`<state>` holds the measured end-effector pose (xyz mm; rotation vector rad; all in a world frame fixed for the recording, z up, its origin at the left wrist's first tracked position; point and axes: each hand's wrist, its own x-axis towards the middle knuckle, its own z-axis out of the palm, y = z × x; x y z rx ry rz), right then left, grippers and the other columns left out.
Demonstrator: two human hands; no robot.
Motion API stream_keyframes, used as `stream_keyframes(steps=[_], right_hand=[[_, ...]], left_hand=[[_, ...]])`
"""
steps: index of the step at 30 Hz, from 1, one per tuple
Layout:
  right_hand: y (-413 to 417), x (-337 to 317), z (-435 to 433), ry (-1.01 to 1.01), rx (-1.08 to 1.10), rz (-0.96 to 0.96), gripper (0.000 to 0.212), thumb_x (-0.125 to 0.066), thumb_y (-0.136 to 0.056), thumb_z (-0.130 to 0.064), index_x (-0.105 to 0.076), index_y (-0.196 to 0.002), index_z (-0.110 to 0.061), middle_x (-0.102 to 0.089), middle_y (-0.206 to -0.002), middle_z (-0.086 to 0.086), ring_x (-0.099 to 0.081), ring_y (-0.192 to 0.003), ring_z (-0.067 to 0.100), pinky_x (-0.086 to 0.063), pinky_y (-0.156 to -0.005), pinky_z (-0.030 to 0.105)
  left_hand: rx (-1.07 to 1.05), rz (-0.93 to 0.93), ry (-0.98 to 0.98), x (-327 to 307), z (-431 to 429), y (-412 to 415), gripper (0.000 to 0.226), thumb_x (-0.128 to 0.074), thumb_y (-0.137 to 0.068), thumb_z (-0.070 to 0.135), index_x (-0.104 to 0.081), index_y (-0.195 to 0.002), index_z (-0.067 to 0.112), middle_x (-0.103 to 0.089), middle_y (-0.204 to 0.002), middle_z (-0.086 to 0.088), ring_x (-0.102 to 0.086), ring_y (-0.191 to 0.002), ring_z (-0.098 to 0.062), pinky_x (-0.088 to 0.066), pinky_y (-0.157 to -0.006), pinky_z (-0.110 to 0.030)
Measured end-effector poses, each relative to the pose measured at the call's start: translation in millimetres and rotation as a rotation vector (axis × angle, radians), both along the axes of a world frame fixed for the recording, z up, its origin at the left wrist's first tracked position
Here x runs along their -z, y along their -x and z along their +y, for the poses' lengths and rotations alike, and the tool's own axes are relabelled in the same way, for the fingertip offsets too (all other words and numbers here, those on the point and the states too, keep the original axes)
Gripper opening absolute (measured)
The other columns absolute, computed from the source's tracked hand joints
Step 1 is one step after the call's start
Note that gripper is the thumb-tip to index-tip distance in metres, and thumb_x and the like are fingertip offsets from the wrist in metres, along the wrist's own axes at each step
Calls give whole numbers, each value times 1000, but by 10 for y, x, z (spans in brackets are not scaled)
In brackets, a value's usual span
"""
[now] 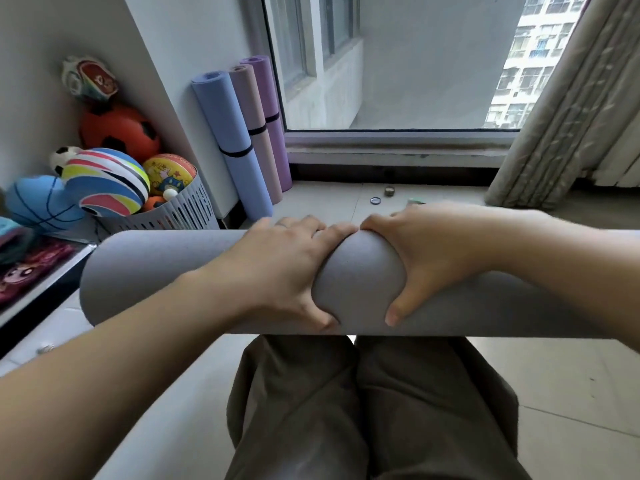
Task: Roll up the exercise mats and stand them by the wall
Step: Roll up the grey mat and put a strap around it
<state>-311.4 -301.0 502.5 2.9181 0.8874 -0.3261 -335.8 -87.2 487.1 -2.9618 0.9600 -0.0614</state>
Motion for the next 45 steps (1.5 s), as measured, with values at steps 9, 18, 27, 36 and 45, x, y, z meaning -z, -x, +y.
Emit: stream_keyframes(steps=[9,18,27,36,45], right_hand=[[458,497,20,30,-20,244,101,-70,-46,-81,-36,-126,-31,-59,-112,-9,-57,-96,14,-50,-86,36],[622,655,-24,-27,-24,134,128,-64,-55,-83,-1,-151,-26,-38,-141,-5,-43,-125,18,-40,-102,37],[264,841,-79,-139,48,210,123,-75,-51,-75,-12,-147,-30,-46,-136,-4,-47,-121,18,-40,-102,35],[51,561,-142,-220,43,261,107,-81,-53,-65,-27,-141,-36,-52,-130,-13,-51,-113,10,-42,-99,32],[332,413,-169,-164,-34,289,107,-74,-47,-77,-26,-137,-42,-51,-124,-20,-51,-107,3,-46,-95,29]], left_hand=[[19,241,-84,478,-40,418,103,-58,-60,76,-5,-143,44,-42,-131,10,-46,-118,-16,-35,-102,-39],[-43,638,-71,481,-98,-37,103,-78,-55,66,-18,-138,53,-47,-129,15,-49,-118,-11,-42,-101,-36],[-126,486,12,444,-122,-129,102,-69,-67,69,-13,-148,43,-30,-150,17,-32,-136,-8,-26,-111,-37],[1,71,-179,372,-142,6,111,-60,-60,76,3,-144,41,-37,-141,2,-40,-127,-22,-29,-106,-52],[18,70,-244,223,-142,418,111,-55,-59,79,3,-143,36,-41,-134,1,-46,-120,-23,-31,-105,-50]])
